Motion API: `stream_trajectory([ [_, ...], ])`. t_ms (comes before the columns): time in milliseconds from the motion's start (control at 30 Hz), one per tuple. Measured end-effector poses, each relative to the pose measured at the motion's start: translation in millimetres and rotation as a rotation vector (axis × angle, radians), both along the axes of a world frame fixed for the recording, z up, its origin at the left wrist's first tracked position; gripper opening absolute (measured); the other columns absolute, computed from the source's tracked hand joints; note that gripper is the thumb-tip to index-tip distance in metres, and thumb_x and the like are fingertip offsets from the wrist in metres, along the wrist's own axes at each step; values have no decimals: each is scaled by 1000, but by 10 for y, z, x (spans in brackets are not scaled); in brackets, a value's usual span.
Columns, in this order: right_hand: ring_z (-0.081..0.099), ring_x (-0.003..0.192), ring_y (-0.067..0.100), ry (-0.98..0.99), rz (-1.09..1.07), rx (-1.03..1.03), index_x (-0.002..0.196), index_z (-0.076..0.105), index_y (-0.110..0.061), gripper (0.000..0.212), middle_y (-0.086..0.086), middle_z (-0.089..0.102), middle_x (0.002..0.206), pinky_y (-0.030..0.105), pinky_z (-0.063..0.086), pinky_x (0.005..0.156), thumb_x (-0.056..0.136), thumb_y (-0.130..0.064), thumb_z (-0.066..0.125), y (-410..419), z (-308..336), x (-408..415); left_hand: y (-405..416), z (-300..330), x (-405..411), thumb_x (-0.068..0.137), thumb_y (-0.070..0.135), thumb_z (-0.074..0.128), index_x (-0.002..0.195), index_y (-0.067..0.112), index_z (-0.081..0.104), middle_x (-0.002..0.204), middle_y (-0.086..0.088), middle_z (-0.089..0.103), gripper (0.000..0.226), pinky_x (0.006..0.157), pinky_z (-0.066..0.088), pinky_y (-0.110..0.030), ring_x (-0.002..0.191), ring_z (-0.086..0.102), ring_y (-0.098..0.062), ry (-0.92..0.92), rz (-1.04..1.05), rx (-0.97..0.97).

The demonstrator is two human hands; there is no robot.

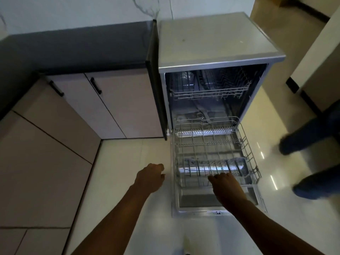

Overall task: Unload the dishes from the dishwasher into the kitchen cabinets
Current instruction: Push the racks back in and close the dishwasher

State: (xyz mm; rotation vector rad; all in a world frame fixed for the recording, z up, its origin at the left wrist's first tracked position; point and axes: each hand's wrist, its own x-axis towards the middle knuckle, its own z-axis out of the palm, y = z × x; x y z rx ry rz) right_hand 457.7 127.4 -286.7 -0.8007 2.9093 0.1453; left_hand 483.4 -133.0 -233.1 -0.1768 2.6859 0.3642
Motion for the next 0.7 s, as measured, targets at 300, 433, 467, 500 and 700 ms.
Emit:
stream_trajectory([
  [300, 60, 54, 15, -134, -58, -69, 80, 70, -21, 41, -2, 62, 58, 28, 50, 55, 45, -8, 87, 721, -363, 249, 747, -395, 190, 100, 31, 42, 130, 15, 50, 128, -10, 53, 36, 89, 43, -29, 114, 54, -24, -90, 44, 34],
  [433, 61, 54, 17, -162, -50, -109, 79, 70, -19, 43, -2, 63, 60, 30, 51, 53, 42, -4, 87, 978, -747, -28, 1152, -780, -54, 98, 29, 45, 129, 15, 52, 128, -10, 55, 34, 91, 45, -30, 117, 54, -25, -131, 67, 68],
  [467, 62, 56, 17, -176, -46, -121, 80, 71, -19, 44, -2, 65, 62, 30, 52, 54, 42, -5, 88, 1038, -867, -100, 1245, -889, -119, 98, 29, 45, 127, 15, 53, 127, -10, 57, 33, 91, 46, -31, 116, 55, -26, -148, 78, 65],
  [500, 63, 57, 16, -193, -43, -129, 80, 71, -19, 44, -1, 65, 62, 29, 53, 55, 42, -6, 89, 1095, -996, -172, 1345, -1013, -179, 98, 29, 46, 125, 15, 54, 125, -10, 58, 32, 90, 47, -33, 115, 55, -26, -170, 89, 58],
  [700, 66, 64, 18, -285, -65, -128, 93, 72, -15, 52, 1, 69, 71, 32, 57, 59, 45, -9, 91, 1427, -1918, -638, 1929, -1955, -511, 97, 29, 46, 123, 13, 52, 124, -9, 59, 31, 91, 46, -33, 116, 55, -25, -212, 142, 75],
])
